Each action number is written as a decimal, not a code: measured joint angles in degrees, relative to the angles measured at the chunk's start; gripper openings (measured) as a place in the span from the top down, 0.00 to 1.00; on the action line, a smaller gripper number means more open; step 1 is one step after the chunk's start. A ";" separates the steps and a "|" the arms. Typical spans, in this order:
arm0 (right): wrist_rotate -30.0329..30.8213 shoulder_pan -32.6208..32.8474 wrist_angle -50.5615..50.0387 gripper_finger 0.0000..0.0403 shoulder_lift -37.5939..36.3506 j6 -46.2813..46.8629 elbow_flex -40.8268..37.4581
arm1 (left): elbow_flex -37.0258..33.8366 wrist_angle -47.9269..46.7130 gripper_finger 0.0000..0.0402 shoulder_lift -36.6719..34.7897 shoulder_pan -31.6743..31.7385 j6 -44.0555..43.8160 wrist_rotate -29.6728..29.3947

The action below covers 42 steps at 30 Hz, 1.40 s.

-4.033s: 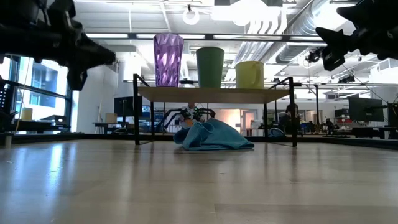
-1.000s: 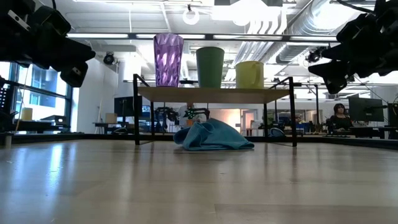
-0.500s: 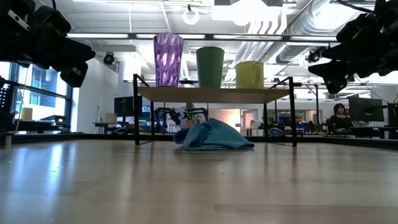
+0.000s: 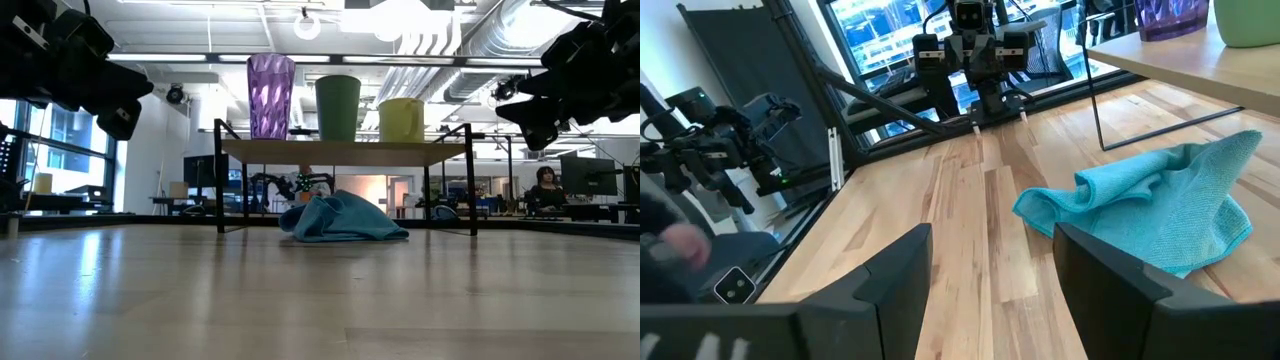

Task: Stack small to large cups/mugs on shelf
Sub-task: Return to Home Position

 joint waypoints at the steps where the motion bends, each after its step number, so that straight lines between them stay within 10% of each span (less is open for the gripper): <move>1: 0.00 0.00 0.00 0.51 0.00 -0.07 0.00 | 0.00 0.00 0.90 0.00 0.00 0.00 0.00; 42: 0.01 0.00 0.04 0.51 0.00 0.00 0.00 | 0.00 0.00 0.90 0.00 0.01 0.00 -0.02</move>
